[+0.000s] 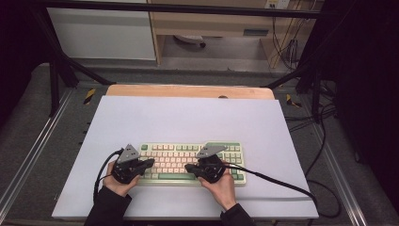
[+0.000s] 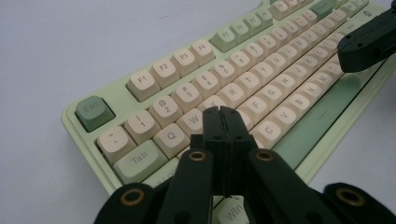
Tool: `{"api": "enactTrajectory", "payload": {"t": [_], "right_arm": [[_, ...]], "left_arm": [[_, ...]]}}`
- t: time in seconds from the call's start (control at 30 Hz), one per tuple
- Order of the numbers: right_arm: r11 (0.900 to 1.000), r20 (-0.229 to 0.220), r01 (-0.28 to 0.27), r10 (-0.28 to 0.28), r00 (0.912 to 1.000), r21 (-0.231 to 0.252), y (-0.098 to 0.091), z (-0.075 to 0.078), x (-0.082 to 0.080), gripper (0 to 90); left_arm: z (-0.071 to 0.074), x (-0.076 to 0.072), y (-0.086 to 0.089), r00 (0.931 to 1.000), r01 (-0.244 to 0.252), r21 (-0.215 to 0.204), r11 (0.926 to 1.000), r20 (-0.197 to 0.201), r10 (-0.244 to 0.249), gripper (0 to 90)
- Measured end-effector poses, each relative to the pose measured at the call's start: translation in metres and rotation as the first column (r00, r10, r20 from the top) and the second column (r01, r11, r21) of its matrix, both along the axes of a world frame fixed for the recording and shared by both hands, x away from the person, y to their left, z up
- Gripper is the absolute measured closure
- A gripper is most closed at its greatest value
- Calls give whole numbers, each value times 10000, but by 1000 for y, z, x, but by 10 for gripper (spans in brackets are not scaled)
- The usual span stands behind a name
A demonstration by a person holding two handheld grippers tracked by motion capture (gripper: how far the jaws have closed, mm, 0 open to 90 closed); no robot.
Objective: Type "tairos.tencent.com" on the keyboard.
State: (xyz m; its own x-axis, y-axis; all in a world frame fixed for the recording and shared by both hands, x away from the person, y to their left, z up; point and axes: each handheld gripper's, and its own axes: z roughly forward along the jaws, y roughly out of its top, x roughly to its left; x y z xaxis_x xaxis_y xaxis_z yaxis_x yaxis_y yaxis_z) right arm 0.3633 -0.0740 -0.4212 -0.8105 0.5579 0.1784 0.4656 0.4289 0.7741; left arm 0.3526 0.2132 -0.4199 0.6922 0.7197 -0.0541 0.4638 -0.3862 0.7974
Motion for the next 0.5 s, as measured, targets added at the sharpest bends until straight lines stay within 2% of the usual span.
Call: {"api": "enactTrajectory", "payload": {"t": [0.5], "right_arm": [[10000,-103,-35,35,9999,-42,12,-7,4,900]], "left_arm": [[-2,1,-1,10000,13,42,10000,-14,-13,900]]}}
